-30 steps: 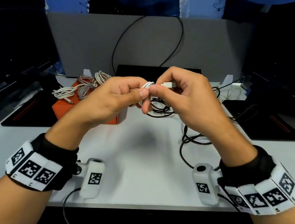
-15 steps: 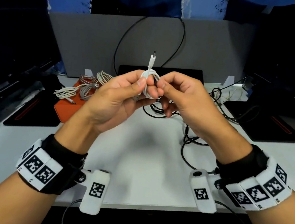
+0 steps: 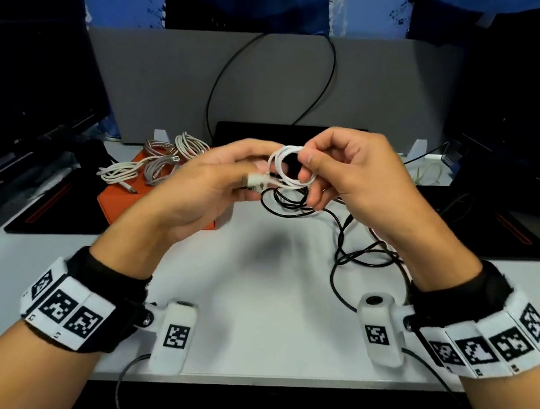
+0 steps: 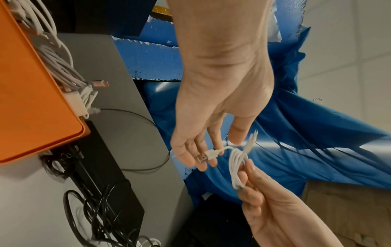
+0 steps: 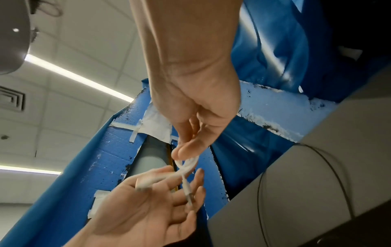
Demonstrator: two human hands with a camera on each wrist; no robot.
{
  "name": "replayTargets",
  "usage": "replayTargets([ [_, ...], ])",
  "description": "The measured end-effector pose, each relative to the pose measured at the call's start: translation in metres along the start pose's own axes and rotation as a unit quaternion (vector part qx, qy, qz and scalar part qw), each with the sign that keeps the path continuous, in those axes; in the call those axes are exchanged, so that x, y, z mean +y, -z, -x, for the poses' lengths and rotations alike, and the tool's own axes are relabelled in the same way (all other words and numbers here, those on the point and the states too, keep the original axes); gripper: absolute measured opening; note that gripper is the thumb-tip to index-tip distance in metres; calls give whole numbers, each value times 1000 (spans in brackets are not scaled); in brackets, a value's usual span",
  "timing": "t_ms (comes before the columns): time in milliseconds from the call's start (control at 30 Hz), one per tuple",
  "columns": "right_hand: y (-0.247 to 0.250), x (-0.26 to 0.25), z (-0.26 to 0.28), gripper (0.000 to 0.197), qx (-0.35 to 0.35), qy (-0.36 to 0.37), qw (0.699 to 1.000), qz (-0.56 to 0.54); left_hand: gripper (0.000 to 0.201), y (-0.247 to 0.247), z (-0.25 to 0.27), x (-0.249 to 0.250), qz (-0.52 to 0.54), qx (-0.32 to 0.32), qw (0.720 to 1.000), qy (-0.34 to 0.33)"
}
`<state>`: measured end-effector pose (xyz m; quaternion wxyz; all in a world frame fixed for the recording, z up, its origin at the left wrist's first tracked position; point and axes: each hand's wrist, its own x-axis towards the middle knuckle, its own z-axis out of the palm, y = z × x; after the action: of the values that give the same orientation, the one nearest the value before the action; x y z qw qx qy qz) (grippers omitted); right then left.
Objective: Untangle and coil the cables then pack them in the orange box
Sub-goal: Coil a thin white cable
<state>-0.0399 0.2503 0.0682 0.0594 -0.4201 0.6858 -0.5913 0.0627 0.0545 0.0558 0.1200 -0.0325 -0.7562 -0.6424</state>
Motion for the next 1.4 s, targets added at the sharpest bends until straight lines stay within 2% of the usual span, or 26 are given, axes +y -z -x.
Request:
replayTargets([
  [67, 3, 0, 0, 15, -10, 3, 998, 64, 33, 4, 2, 6, -16, 5, 1000, -5],
  [200, -2, -1, 2, 16, -32, -9, 985, 170, 22, -2, 6, 10, -185, -24, 982, -37],
  [300, -6, 0, 3, 15, -37, -11, 983, 182, 13, -10, 4, 5, -245, -2, 968, -48],
  [367, -8, 2, 2, 13, -29, -11, 989, 145, 12, -11, 3, 3, -261, 21, 963, -58],
  [500, -8, 8, -2, 9, -30, -25, 999, -14, 14, -5, 2, 5, -228, 74, 968, -73],
  [667, -14, 15, -3, 11, -7, -40, 999, -29, 14, 0, -1, 3, -178, 104, 975, -77],
  [900, -19, 17, -4, 21, 22, -38, 989, -141, 17, -10, -4, -1, -90, 117, 987, -58],
  [1000, -22, 19, -6, 27, 63, -10, 990, -123, 17, -13, -4, 0, -64, 145, 986, -58],
  [1100, -28, 27, -5, 31, 83, 31, 995, -42, 13, -18, -5, -3, -61, 166, 982, -65],
  [1167, -31, 30, -4, 32, 81, 34, 996, 5, 13, -20, -5, -5, -62, 166, 982, -67],
  [1233, -29, 28, -4, 26, 71, 15, 997, -8, 13, -22, -4, -6, -57, 157, 984, -67],
  [1400, -19, 21, -4, 19, 24, -85, 981, -172, 17, -22, -3, -4, -84, 142, 984, -69],
])
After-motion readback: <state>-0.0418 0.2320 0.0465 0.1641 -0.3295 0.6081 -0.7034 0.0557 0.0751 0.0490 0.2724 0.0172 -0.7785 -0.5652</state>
